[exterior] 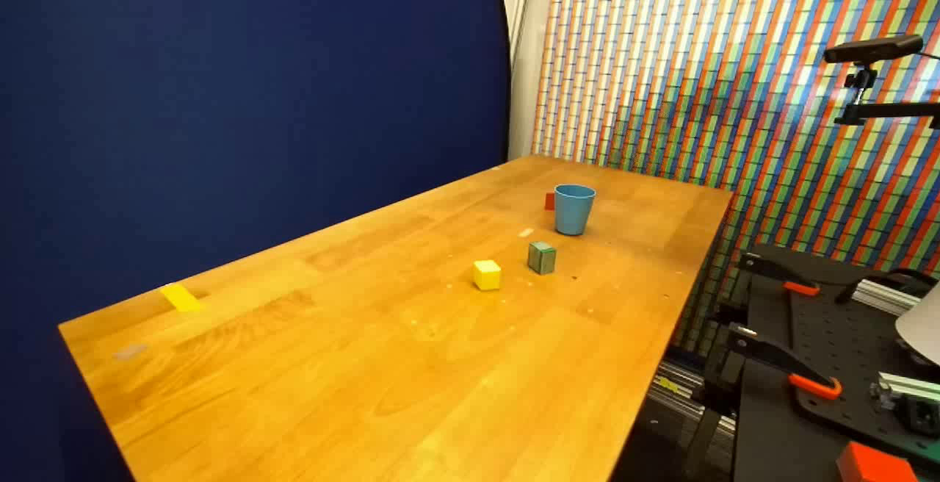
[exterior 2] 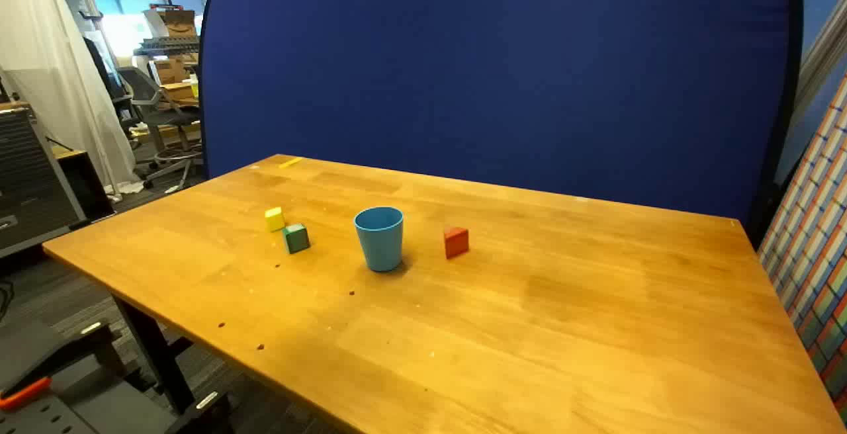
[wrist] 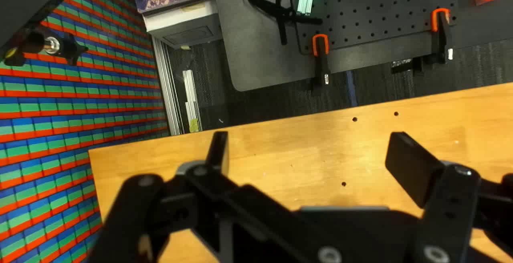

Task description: Place the yellow block inside the light blue cup

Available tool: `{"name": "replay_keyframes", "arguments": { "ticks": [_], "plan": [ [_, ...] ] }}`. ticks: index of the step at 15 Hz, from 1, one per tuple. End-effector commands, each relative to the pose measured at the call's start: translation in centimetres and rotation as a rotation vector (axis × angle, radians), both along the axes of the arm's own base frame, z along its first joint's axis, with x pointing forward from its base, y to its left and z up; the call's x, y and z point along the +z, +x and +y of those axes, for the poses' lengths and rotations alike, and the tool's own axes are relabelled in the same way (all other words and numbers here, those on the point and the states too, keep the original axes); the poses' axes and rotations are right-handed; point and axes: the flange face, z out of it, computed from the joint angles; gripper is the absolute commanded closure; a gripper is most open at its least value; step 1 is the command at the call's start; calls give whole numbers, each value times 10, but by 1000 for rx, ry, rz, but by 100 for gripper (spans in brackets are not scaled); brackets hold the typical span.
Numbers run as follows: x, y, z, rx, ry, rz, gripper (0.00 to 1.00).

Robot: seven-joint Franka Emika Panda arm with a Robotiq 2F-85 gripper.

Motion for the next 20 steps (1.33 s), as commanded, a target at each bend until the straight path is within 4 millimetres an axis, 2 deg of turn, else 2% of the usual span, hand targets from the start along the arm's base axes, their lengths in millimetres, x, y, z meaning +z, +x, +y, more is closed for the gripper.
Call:
{"name": "replay_keyframes", "arguments": {
  "ticks": [1,5,7,9,13,17,20],
  "plan": [
    [2,0,0,0,-1,-2,0],
    [5,1,-1,-1,-4,-10,0],
    [-14,9,1,-39,9,-52,0],
    [-51,16,24,-48,81,-55,0],
    [-140,27,93,6,246,-33,0],
    [-221,28,174,96,357,53,0],
    [-268,25,234,170,397,115,0]
  ]
}}
